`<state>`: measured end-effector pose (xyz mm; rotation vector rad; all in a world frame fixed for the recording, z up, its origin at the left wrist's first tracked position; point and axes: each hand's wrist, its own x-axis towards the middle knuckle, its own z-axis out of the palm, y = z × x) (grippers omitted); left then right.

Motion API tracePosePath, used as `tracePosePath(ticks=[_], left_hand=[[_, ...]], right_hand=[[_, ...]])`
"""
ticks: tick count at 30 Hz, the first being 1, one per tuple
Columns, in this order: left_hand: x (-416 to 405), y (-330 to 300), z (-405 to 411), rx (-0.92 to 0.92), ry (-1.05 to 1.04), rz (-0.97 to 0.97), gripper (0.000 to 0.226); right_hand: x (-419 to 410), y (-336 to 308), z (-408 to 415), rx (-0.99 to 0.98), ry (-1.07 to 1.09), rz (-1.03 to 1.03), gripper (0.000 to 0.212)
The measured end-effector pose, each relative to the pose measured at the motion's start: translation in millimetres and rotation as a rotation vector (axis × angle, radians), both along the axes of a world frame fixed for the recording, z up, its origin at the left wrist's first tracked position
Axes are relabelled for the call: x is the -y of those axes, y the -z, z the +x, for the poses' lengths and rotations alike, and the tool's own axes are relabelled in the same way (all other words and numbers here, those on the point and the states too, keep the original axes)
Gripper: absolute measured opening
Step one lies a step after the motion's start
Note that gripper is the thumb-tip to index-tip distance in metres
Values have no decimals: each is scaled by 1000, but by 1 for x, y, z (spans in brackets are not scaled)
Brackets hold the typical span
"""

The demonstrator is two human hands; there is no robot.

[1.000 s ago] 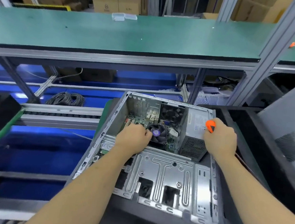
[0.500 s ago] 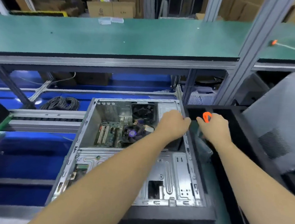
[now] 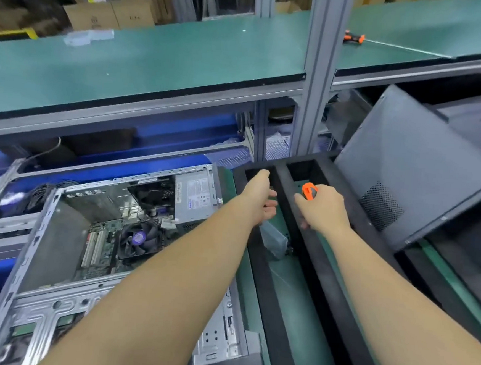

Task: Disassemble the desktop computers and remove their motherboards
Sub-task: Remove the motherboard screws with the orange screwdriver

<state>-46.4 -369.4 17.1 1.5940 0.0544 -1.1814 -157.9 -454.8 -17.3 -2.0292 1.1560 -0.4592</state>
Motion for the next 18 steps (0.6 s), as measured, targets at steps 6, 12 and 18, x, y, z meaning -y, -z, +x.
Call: tracePosePath(ticks=[6,12,18], left_hand=[[3,8,-2,-176,15,-144,78],[-11,6,12,70,192,-68,53],[-45,-6,31,1033,399,7,27]], right_hand=[[7,9,-4,5,-6,42,35],[-4,7,2,-11,-5,68,32],[-36,-3,22,-53,-56,24,29]])
